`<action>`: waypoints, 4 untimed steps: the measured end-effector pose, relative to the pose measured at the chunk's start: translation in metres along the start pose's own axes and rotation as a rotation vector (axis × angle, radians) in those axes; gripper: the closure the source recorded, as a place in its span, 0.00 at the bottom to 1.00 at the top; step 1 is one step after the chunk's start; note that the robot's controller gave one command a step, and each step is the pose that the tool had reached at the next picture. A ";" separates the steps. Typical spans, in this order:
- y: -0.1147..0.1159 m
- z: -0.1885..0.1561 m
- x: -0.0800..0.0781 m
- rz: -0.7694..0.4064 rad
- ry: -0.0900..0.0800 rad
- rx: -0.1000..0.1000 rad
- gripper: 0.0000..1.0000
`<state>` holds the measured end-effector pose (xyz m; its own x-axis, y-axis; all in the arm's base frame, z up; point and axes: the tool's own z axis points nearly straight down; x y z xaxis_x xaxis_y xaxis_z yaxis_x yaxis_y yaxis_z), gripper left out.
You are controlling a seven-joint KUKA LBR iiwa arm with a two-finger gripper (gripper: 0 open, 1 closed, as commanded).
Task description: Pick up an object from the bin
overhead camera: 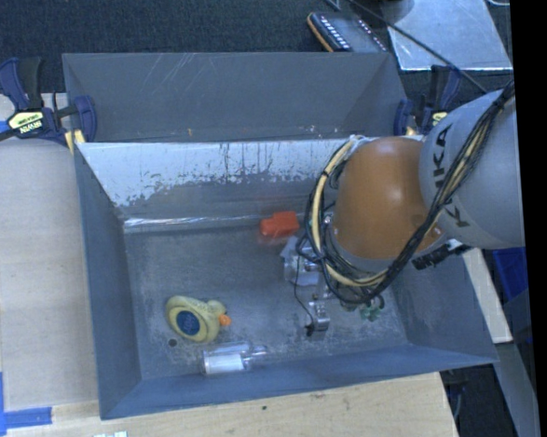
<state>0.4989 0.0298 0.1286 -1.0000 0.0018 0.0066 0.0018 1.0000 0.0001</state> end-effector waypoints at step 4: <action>-0.165 0.052 -0.037 0.230 -0.001 -0.004 0.00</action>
Offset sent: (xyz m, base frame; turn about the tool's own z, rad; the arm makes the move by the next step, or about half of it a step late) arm 0.0247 -0.0840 -0.0542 -0.0670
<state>0.5356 -0.1356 0.0768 -0.9733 0.2295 0.0062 0.2295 0.9733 0.0024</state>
